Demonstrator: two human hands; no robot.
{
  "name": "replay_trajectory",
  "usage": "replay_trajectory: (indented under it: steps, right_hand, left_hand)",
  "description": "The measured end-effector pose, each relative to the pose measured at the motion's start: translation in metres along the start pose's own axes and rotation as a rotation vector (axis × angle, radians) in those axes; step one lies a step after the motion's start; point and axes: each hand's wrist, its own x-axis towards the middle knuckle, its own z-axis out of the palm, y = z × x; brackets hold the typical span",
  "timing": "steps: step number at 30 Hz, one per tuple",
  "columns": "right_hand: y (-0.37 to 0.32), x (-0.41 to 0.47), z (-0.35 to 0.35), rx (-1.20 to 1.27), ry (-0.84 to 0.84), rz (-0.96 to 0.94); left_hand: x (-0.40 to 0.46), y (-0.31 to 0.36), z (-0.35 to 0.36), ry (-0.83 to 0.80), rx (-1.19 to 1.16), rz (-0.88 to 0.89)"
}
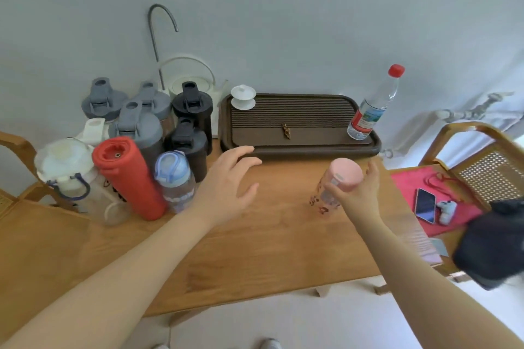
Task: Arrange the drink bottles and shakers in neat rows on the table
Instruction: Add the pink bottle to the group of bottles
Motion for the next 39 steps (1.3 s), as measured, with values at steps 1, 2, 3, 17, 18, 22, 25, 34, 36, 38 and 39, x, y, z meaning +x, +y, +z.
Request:
replay_trajectory:
  steps: [1,2,3,17,18,22,25,34,36,38,39]
  right_hand:
    - [0.005,0.002,0.0,0.028,-0.046,0.006]
    - [0.009,0.004,0.001,0.048,-0.079,0.0]
    - [0.011,0.006,0.002,0.064,-0.1,-0.014]
    - [-0.086,-0.013,0.111,0.028,-0.497,-0.411]
    - [-0.088,-0.01,0.12,0.019,-0.505,-0.396]
    - [-0.093,0.008,0.145,0.001,-0.521,-0.354]
    - [-0.094,0.016,0.161,-0.044,-0.553,-0.338]
    - [-0.111,0.029,0.194,-0.147,-0.557,-0.422]
    - [-0.111,0.031,0.194,-0.159,-0.563,-0.437]
    - [-0.109,0.03,0.193,-0.177,-0.569,-0.462]
    - [-0.108,0.029,0.193,-0.178,-0.568,-0.473]
  left_hand:
    - [-0.001,0.003,0.004,0.002,0.002,-0.04]
    - [-0.002,0.006,0.007,0.004,0.004,-0.074]
    - [-0.005,0.007,0.009,0.012,0.013,-0.1]
    - [-0.009,-0.045,-0.023,-0.303,0.826,-0.455]
    - [-0.004,-0.047,-0.023,-0.32,0.863,-0.465]
    - [0.007,-0.056,-0.029,-0.437,0.974,-0.495]
    - [0.012,-0.059,-0.037,-0.463,0.932,-0.489]
    - [0.019,-0.06,-0.038,-0.451,0.822,-0.428]
    - [0.025,-0.059,-0.039,-0.459,0.827,-0.444]
    - [0.026,-0.06,-0.039,-0.466,0.838,-0.426]
    - [0.027,-0.059,-0.039,-0.47,0.838,-0.419]
